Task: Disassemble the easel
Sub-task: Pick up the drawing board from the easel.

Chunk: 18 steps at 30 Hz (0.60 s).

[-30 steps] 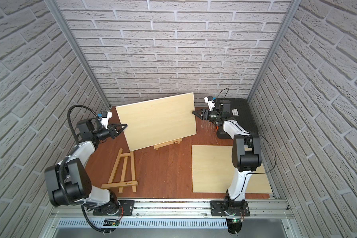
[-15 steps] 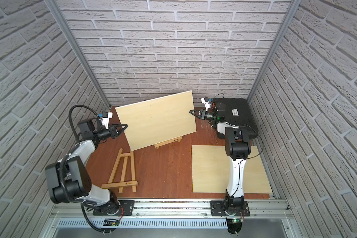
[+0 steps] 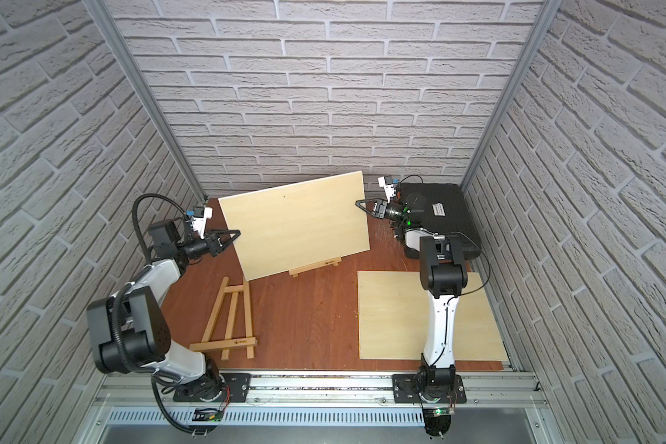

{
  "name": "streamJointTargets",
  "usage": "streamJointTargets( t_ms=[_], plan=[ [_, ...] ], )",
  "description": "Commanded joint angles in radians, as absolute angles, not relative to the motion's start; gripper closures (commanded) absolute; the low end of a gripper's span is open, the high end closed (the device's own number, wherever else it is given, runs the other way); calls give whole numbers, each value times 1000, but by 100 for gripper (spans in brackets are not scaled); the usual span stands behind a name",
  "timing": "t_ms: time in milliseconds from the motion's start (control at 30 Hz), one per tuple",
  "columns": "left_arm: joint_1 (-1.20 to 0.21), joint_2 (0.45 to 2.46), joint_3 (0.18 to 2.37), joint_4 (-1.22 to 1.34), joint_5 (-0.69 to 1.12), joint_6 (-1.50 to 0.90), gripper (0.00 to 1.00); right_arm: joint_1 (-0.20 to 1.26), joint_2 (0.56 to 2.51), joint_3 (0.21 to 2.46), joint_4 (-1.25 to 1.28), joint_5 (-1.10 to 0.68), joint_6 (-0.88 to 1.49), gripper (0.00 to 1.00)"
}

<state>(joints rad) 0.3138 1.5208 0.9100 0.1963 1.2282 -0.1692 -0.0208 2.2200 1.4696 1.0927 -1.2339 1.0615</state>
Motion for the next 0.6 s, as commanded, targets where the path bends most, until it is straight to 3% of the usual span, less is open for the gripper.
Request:
streamJointTargets(
  t_ms=[0,367,567],
  plan=[
    [296,1527,924,262,1204,-244,84,0,2218,1473,1250,-1286,1121,63],
    [293,1519,922,302,1200,-275,88,1,2206,1490,1331,-1269,1187,86],
    [283,1510,921,320,1186,-279,89,2,2191,1497,1315,-1266,1172,86]
  ],
)
